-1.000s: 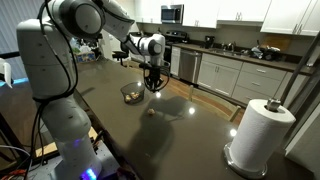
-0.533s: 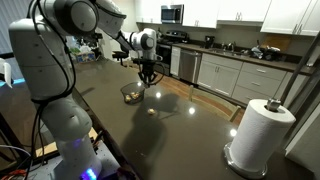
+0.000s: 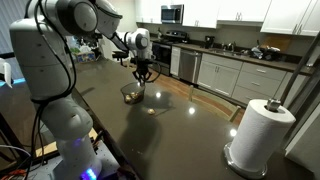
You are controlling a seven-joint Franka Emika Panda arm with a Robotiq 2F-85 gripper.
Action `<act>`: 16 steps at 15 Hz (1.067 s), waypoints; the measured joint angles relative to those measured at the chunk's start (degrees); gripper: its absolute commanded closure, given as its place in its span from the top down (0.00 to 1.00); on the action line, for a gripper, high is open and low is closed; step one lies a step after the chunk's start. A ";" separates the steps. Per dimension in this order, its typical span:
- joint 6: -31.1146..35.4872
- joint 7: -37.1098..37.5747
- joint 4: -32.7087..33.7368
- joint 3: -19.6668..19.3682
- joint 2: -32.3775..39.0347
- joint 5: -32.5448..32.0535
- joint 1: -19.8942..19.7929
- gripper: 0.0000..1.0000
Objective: Pick up one object from the countertop and place it in the black basket
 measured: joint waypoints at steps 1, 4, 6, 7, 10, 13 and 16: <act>0.52 -1.21 0.00 0.34 0.14 0.00 0.32 0.06; 2.94 -5.06 -0.01 1.31 0.58 0.02 1.09 0.06; 4.69 -7.79 -0.02 1.83 0.78 0.21 1.33 0.06; 5.53 -9.17 -0.03 1.94 0.85 0.33 1.51 0.06; 6.65 -13.19 -0.05 2.30 0.92 1.32 1.66 0.06; 6.68 -17.72 -0.07 2.49 0.93 4.03 1.66 0.06; 6.16 -22.23 -0.13 2.56 1.07 7.83 1.66 0.06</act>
